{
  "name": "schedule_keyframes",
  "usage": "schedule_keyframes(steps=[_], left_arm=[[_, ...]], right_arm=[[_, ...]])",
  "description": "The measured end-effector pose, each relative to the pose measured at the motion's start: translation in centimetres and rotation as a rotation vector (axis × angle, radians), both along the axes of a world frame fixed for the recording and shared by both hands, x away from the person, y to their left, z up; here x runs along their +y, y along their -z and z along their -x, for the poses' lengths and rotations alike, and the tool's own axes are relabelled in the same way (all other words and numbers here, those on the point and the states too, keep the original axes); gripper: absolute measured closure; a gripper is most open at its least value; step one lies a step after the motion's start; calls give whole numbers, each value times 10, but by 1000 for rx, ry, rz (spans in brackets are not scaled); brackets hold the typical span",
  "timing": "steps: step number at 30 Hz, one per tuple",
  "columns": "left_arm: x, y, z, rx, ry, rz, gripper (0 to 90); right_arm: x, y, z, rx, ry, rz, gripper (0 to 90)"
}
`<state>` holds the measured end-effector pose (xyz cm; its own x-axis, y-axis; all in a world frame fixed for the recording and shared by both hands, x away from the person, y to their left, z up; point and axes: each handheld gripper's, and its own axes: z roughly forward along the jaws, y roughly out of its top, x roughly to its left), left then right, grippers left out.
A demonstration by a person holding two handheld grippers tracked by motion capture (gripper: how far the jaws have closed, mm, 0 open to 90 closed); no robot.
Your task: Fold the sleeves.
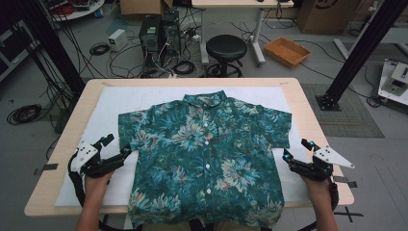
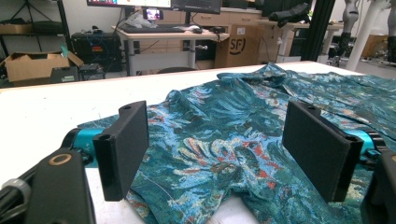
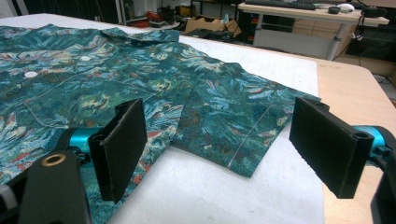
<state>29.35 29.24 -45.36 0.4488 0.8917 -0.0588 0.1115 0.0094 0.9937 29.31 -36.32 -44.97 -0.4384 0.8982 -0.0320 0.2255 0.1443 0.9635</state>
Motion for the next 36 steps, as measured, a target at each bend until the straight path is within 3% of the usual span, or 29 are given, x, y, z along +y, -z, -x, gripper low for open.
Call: schedule_keyframes(steps=[24, 30, 31, 32, 33, 36], left_arm=[[0, 0, 0, 2, -14, 2, 231], [0, 0, -1, 6, -18, 5, 231], [0, 0, -1, 11, -18, 6, 231], [0, 0, -1, 11, -18, 6, 231], [0, 0, -1, 11, -18, 3, 231], [0, 0, -1, 15, -21, -1, 231]], right_arm=[[-1, 0, -2, 24, 23, -13, 191], [0, -1, -6, 63, 59, -10, 191], [0, -2, -7, 98, 70, -34, 191], [0, -2, -7, 98, 70, -34, 191], [-1, -3, -9, 133, 66, -71, 191], [1, -8, -10, 140, 62, -83, 191]])
